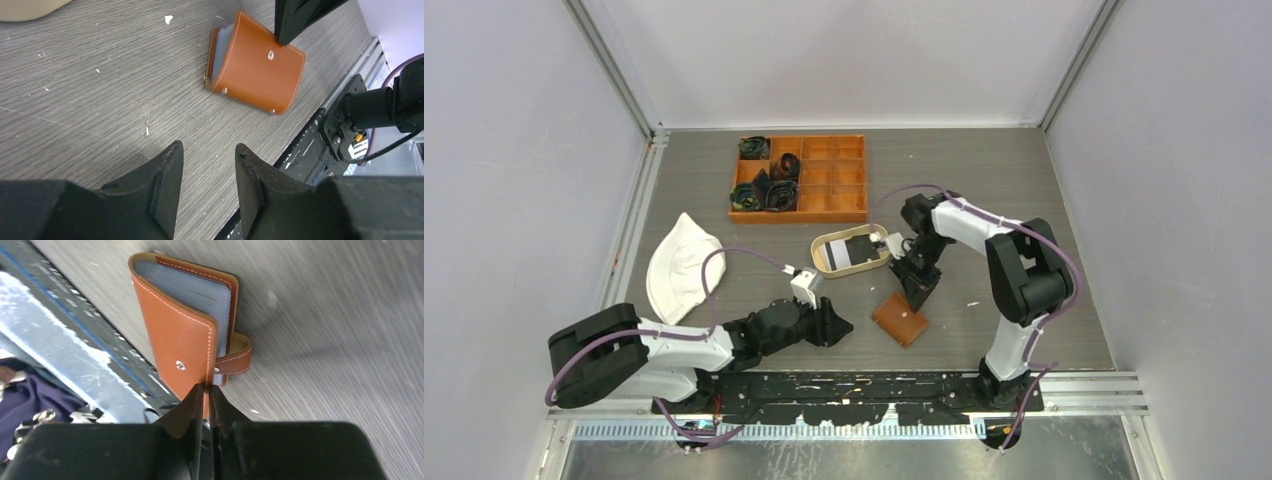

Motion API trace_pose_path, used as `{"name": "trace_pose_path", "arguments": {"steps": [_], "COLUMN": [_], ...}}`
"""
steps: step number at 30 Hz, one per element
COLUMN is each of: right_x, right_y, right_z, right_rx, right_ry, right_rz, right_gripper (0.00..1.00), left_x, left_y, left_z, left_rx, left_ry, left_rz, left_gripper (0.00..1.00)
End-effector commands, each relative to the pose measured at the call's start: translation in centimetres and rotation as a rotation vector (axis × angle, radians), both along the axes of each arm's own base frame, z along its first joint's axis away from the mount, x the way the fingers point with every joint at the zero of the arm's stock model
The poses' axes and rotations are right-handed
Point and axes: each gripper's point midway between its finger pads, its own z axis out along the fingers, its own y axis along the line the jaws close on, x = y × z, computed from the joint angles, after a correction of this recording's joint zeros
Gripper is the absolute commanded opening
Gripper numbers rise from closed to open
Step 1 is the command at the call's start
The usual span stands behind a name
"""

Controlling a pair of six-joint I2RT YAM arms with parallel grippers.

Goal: Put the credit cards into the card holder
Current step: Close the card holder at the center of the board.

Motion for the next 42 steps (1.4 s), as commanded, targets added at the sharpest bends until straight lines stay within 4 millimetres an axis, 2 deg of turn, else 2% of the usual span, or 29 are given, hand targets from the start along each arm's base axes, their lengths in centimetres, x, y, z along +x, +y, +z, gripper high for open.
{"name": "trace_pose_path", "arguments": {"steps": [1, 4, 7, 11, 15, 17, 20, 22, 25, 27, 30, 32, 35, 38, 42], "right_x": [-0.5, -0.8, -1.0, 0.1, 1.8, 1.9, 0.4, -0.9, -1.8, -2.2, -2.4, -2.2, -2.3, -3.0, -4.3], "right_y": [5.9, 10.0, 12.1, 11.3, 9.3, 8.6, 7.3, 5.8, 3.0, 1.5, 0.4, 0.6, 2.3, 4.0, 7.3], "right_z": [2.3, 3.8, 4.8, 6.0, 7.9, 8.9, 9.3, 8.4, 5.7, 3.6, 0.5, -1.1, -2.2, -2.7, -2.3], "right_rx": [0.159, 0.300, 0.394, 0.427, 0.460, 0.496, 0.574, 0.575, 0.490, 0.437, 0.383, 0.327, 0.302, 0.304, 0.365], "right_ry": [0.093, 0.174, 0.194, 0.028, -0.278, -0.439, -0.641, -0.739, -0.797, -0.779, -0.740, -0.736, -0.749, -0.749, -0.780], "right_rz": [-0.021, -0.040, -0.038, 0.008, 0.093, 0.188, 0.434, 0.649, 0.903, 1.042, 1.170, 1.177, 1.226, 1.248, 1.237], "right_gripper": [0.15, 0.16, 0.18, 0.23, 0.32, 0.35, 0.34, 0.28, 0.02, 0.01, 0.01, 0.01, 0.01, 0.01, 0.01], "left_x": [1.1, 1.4, 1.2, 0.6, -0.9, -1.7, -2.6, -2.8, -2.5, -2.3, -2.0, -1.6, -0.7, 0.5, 1.4], "left_y": [-0.3, 0.8, 2.1, 3.4, 3.7, 3.4, 2.1, 1.3, 0.6, 0.4, 0.1, 0.2, 0.9, 2.2, 4.7], "left_z": [2.3, 2.2, 2.5, 3.5, 3.6, 3.9, 4.5, 4.2, 3.0, 2.0, 0.9, 0.3, -0.3, -0.8, -1.2], "left_rx": [-0.067, -0.058, -0.063, -0.121, -0.175, -0.190, -0.190, -0.164, -0.133, -0.106, -0.060, -0.026, 0.026, 0.071, 0.144], "left_ry": [-0.018, -0.015, -0.021, -0.016, 0.045, 0.072, 0.097, 0.105, 0.118, 0.134, 0.152, 0.158, 0.141, 0.131, 0.123], "left_rz": [0.065, 0.113, 0.136, 0.148, 0.113, 0.076, 0.008, -0.021, -0.021, -0.012, 0.001, 0.024, 0.074, 0.129, 0.193], "left_gripper": [0.43, 0.43, 0.44, 0.44, 0.43, 0.40, 0.33, 0.29, 0.23, 0.22, 0.22, 0.22, 0.25, 0.27, 0.27]}}
